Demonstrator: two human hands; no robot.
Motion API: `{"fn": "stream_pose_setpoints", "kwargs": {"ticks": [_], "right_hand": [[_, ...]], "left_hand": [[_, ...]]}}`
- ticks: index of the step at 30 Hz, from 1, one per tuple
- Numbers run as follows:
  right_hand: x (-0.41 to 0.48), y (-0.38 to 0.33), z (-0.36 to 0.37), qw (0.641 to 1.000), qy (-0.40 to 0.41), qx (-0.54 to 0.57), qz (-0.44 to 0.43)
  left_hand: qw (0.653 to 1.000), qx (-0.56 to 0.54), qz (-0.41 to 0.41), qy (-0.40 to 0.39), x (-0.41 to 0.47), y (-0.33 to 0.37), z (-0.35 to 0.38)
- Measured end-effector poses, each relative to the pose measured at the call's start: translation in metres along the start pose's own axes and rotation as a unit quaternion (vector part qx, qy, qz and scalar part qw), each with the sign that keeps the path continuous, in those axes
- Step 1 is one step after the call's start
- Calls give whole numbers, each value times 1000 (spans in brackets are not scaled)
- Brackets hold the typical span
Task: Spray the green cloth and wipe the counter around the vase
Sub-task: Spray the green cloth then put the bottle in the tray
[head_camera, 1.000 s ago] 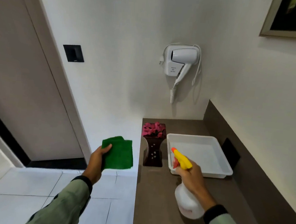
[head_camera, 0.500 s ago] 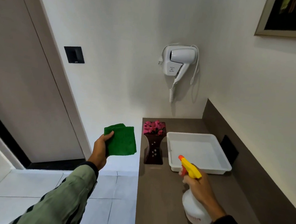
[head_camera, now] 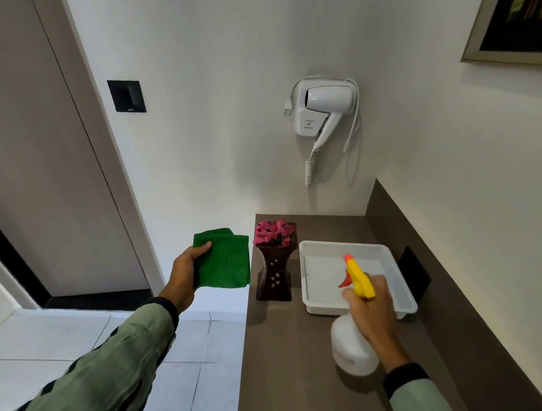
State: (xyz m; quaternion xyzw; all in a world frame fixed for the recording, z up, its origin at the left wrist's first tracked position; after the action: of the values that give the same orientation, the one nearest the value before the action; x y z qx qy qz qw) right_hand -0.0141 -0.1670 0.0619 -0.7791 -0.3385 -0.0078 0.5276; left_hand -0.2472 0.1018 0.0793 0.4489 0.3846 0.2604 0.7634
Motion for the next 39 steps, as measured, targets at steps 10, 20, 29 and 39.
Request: {"fn": "stream_pose_setpoints", "kwargs": {"ticks": [10, 20, 29, 39], "right_hand": [[117, 22, -27, 993, 30, -39, 111], [153, 91, 1, 980, 7, -27, 198], [137, 107, 10, 987, -10, 3, 160], [53, 42, 35, 994, 61, -8, 95]], "left_hand": [[999, 28, -20, -38, 13, -17, 9], [993, 73, -80, -38, 13, -52, 10], [991, 48, -121, -26, 12, -65, 12], [988, 42, -146, -25, 16, -67, 10]]}}
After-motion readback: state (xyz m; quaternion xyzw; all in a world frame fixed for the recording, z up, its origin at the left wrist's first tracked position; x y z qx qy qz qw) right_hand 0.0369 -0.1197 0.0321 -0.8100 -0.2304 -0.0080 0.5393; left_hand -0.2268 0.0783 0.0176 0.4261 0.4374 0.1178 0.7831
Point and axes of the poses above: each hand's wrist, its own x-axis towards the middle knuckle, its own z-axis out of the palm, y = z × x, the point moved 2 cm from there along x, towards the middle knuckle, and after that the axes turned 9 degrees about -z, right-handed, at the moved point
